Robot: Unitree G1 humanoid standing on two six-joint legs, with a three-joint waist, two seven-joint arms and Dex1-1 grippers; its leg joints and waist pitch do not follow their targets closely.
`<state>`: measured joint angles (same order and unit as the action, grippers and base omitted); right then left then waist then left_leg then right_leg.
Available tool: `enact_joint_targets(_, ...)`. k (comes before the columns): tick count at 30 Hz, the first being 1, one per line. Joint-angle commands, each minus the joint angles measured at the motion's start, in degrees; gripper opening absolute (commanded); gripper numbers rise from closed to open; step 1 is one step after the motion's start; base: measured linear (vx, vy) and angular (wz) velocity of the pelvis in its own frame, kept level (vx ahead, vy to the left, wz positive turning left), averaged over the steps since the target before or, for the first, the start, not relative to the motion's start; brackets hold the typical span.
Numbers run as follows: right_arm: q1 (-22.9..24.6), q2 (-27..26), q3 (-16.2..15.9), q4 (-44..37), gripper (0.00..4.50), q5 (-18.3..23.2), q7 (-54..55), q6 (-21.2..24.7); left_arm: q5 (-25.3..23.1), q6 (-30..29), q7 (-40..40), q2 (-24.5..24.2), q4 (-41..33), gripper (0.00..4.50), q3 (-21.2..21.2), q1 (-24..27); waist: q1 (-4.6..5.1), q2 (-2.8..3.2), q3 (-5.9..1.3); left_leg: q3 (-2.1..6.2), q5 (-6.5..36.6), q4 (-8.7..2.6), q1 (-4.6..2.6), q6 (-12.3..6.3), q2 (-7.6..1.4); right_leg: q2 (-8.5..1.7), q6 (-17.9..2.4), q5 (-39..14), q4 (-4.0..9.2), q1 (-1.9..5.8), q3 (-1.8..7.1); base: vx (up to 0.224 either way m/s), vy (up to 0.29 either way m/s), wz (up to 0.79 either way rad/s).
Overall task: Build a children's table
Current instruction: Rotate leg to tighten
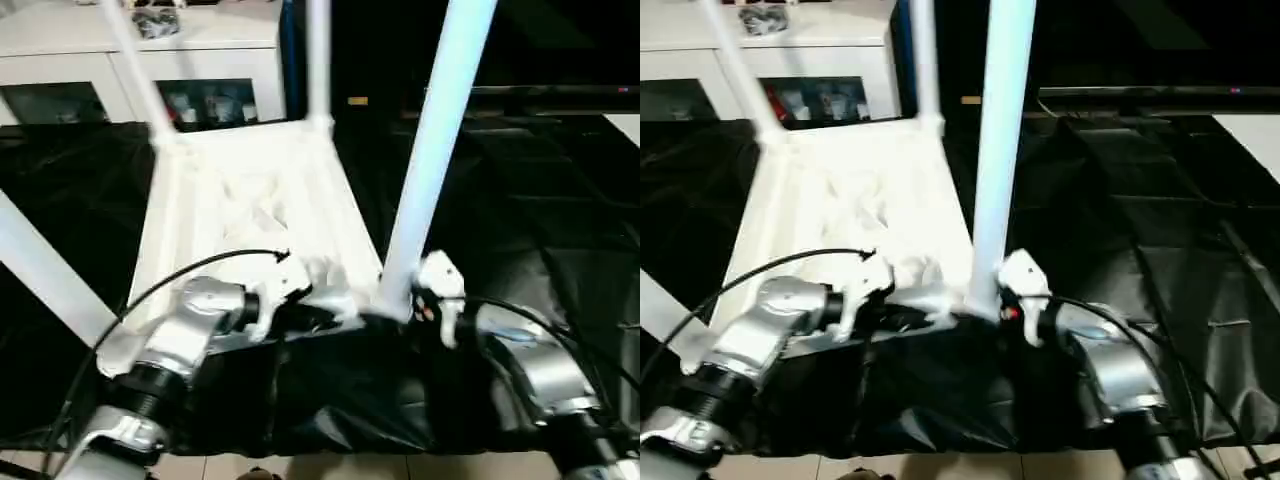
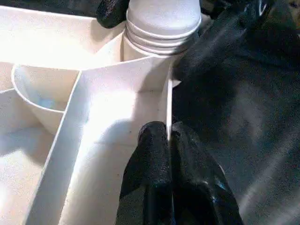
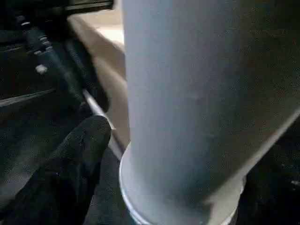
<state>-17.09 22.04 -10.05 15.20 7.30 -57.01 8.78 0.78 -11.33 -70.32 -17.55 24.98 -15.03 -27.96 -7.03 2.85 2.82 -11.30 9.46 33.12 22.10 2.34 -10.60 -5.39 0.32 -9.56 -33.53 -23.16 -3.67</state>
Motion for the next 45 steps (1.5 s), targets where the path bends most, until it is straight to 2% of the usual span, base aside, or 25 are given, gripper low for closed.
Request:
enact_joint_targets(1, 1.22, 1.58, -3.10, -2.86, 3.96, 1.52, -5.23, 1.53, 3.67, 0.97, -4.96, 0.44, -2.16, 0.00, -1.78, -1.15, -0.12, -0.51, -3.65, 1.18, 16.16, -4.00, -1.49, -2.81, -2.93, -3.12, -12.76, -14.31, 3.56, 2.40, 2.24, 0.000, 0.000, 0.00)
enact_joint_targets(3, 1.47, 2.28, -3.23, -3.38, 3.96, 1.66, -6.18, 1.64, 3.79, 0.84, -5.65, 0.03, -1.91, 0.00, -1.75, -1.38, -0.20, -0.45, -3.69, 1.17, 16.82, -4.02, -1.63, -2.51, -3.00, -3.19, -12.83, -14.57, 3.58, 2.27, 2.30, 0.000, 0.000, 0.00)
enact_joint_targets(7, 1.94, 4.18, -3.36, -4.36, 3.96, 1.89, -8.69, 2.40, 3.94, 1.16, -8.32, -1.17, -0.91, 0.00, -1.75, -2.18, -0.32, -0.72, -3.63, 1.22, 16.77, -4.06, -1.46, -2.02, -2.91, -3.33, -12.48, -15.70, 3.68, 2.33, 2.29, 0.000, 0.000, 0.00)
enact_joint_targets(10, 2.08, 5.38, -3.61, -4.34, 3.71, 1.86, -10.04, 2.26, 3.74, 1.30, -9.72, -2.00, -0.25, 0.00, -1.95, -2.63, -0.63, -0.75, -3.62, 1.19, 16.51, -3.93, -1.51, -2.11, -2.92, -3.41, -12.23, -16.80, 3.72, 2.20, 2.36, 0.000, 0.000, 0.00)
enact_joint_targets(11, 2.10, 5.51, -3.63, -4.41, 3.53, 1.95, -10.15, 2.34, 3.81, 1.27, -9.81, -2.09, -0.23, 0.00, -1.95, -2.65, -0.84, -0.95, -3.60, 1.19, 16.35, -3.90, -1.47, -2.09, -2.92, -3.45, -12.08, -17.23, 3.71, 2.21, 2.38, 0.000, 0.000, 0.00)
enact_joint_targets(12, 2.13, 5.66, -3.67, -4.50, 3.53, 2.06, -10.28, 2.44, 3.89, 1.23, -9.93, -2.21, -0.20, 0.00, -1.95, -2.69, -1.07, -0.94, -3.62, 1.18, 16.09, -3.84, -1.56, -2.06, -2.94, -3.50, -12.06, -17.24, 3.71, 2.09, 2.42, 0.000, 0.000, 0.00)
enact_joint_targets(14, 1.70, 6.07, -3.72, -4.55, 3.26, 2.54, -11.04, 2.92, 4.27, 1.08, -10.64, -2.96, -0.06, 0.00, -1.92, -2.76, -1.15, -1.08, -3.57, 1.22, 15.80, -3.88, -1.41, -2.16, -2.96, -3.49, -12.05, -17.16, 3.57, 2.17, 2.39, 0.000, 0.000, 0.00)
enact_joint_targets(19, 1.21, 6.00, -3.78, -4.38, 2.86, 2.76, -11.53, 3.32, 4.31, 1.06, -10.79, -3.27, -0.05, 0.00, -1.83, -2.59, -1.12, -1.06, -3.46, 1.33, 16.55, -3.97, -1.41, -1.75, -3.00, -3.51, -11.70, -18.27, 3.62, 2.08, 2.37, 0.000, 0.000, 0.00)
enact_joint_targets(26, 1.70, 5.66, -4.33, -4.41, 2.76, 2.94, -11.76, 3.35, 3.97, 1.48, -9.80, -3.14, -0.40, 0.00, -1.80, -1.85, -1.05, -1.21, -3.25, 1.35, 17.28, -4.08, -1.39, -1.50, -2.96, -3.53, -11.13, -19.64, 3.79, 1.97, 2.41, 0.000, 0.000, 0.00)
enact_joint_targets(28, 2.11, 5.05, -3.99, -4.25, 2.75, 3.39, -10.93, 3.28, 3.77, 1.98, -8.71, -2.64, -0.46, 0.00, -1.65, -1.63, -1.06, -1.17, -3.23, 1.38, 17.36, -4.09, -1.38, -1.45, -2.99, -3.60, -11.04, -19.86, 3.85, 1.98, 2.43, 0.000, 0.000, 0.00)
enact_joint_targets(29, 2.12, 2.66, -2.67, -3.30, 2.74, 3.95, -7.47, 3.80, 3.72, 1.63, -6.83, -1.40, -0.93, 0.00, -1.50, -1.33, -0.98, -1.04, -3.08, 1.37, 17.55, -4.14, -1.36, -1.42, -3.00, -3.60, -11.15, -19.86, 3.90, 1.83, 2.48, 0.000, 0.000, 0.00)
enact_joint_targets(32, 1.07, -3.66, -0.44, 0.86, 2.74, 2.00, 3.70, 2.09, 1.94, 1.38, 0.86, 2.59, -0.92, 0.00, -1.19, -1.35, -0.42, -0.96, -2.88, 1.56, 19.68, -4.33, -1.32, -0.03, -2.79, -3.66, -10.73, -22.17, 4.19, 1.70, 2.34, 0.000, 0.000, 0.00)
enact_joint_targets(33, 0.41, -5.86, 0.20, 2.55, 2.74, 1.08, 7.87, 1.73, 1.11, 1.40, 4.01, 4.06, -0.62, 0.00, -1.00, -1.49, -0.14, -1.08, -2.71, 1.72, 20.82, -4.46, -1.42, 0.67, -2.73, -3.73, -10.03, -24.40, 4.47, 1.64, 2.23, 0.000, 0.000, 0.00)
enact_joint_targets(34, 0.29, -6.22, 0.31, 2.82, 2.73, 0.97, 8.51, 1.72, 1.00, 1.37, 4.50, 4.29, -0.58, 0.00, -0.96, -1.51, 0.13, -0.78, -2.68, 1.85, 21.38, -4.55, -1.41, 1.06, -2.68, -3.75, -9.71, -25.31, 4.49, 1.70, 2.17, 0.000, 0.000, 0.00)
enact_joint_targets(35, -0.20, -7.68, 0.56, 3.81, 2.73, 0.44, 11.06, 1.71, 0.68, 0.99, 6.04, 5.13, -0.63, 0.00, -0.89, -1.52, 0.81, -1.05, -2.63, 2.04, 22.46, -4.73, -1.29, 1.45, -2.57, -3.71, -8.82, -26.76, 4.71, 1.94, 1.97, 0.000, 0.000, 0.00)
enact_joint_targets(36, -0.54, -8.80, 0.61, 4.45, 2.73, -0.07, 13.03, 1.79, 0.50, 0.59, 6.92, 5.71, -0.86, 0.00, -0.94, -1.45, 1.34, -0.81, -2.49, 2.02, 23.32, -4.83, -1.28, 1.54, -2.55, -3.58, -8.31, -27.23, 4.94, 1.79, 2.04, 0.000, 0.000, 0.00)
enact_joint_targets(38, -1.86, -12.85, 0.68, 6.76, 2.73, -1.56, 19.75, 2.65, -0.13, -0.64, 10.08, 7.74, -1.73, 0.00, -1.06, -1.17, 2.15, -0.86, -2.43, 2.03, 24.42, -4.75, -1.42, 1.70, -2.33, -3.52, -8.17, -28.32, 5.11, 1.54, 2.00, 0.000, 0.000, 0.00)
enact_joint_targets(39, -2.51, -14.92, 0.42, 7.76, 2.73, -2.67, 23.19, 2.54, -0.33, -1.41, 11.77, 8.83, -2.26, 0.00, -1.01, -0.94, 2.56, -0.77, -2.32, 2.24, 24.56, -4.86, -1.15, 1.74, -2.22, -3.63, -7.60, -29.79, 5.22, 1.79, 1.83, 0.000, 0.000, 0.00)
enact_joint_targets(40, -3.27, -16.83, 0.58, 8.59, 2.73, -3.07, 26.06, 3.49, -0.36, -1.99, 12.89, 9.70, -2.56, 0.00, -0.99, -0.80, 2.68, -0.50, -2.32, 2.33, 24.81, -4.91, -1.19, 1.87, -2.20, -3.65, -7.33, -30.51, 5.35, 1.74, 1.76, 0.000, 0.000, 0.00)
enact_joint_targets(42, -4.16, -19.17, 0.73, 9.71, 2.73, -4.10, 28.74, 3.77, -0.47, -2.45, 14.57, 10.75, -2.86, 0.00, -1.04, -0.57, 3.35, -0.69, -2.25, 2.56, 26.02, -5.04, -1.23, 2.13, -2.08, -3.50, -6.51, -32.00, 5.63, 1.74, 1.53, 0.000, 0.000, 0.00)
enact_joint_targets(43, -4.94, -21.03, -0.17, 10.40, 2.73, -5.20, 29.58, 3.12, -0.64, -2.64, 16.06, 11.93, -3.02, 0.00, -1.16, -0.35, 3.56, -0.72, -2.18, 2.48, 26.72, -4.97, -1.58, 2.05, -2.08, -3.52, -6.46, -32.40, 5.86, 1.35, 1.64, 0.000, 0.000, 0.00)
enact_joint_targets(45, -5.01, -21.36, -1.50, 10.10, 2.73, -5.33, 27.75, 1.84, -0.69, -2.61, 16.30, 12.56, -3.22, 0.00, -1.64, -0.07, 3.80, -0.87, -2.17, 2.66, 26.57, -5.24, -1.51, 1.36, -2.05, -3.54, -5.74, -33.08, 6.15, 1.83, 1.49, 0.000, 0.000, 0.00)
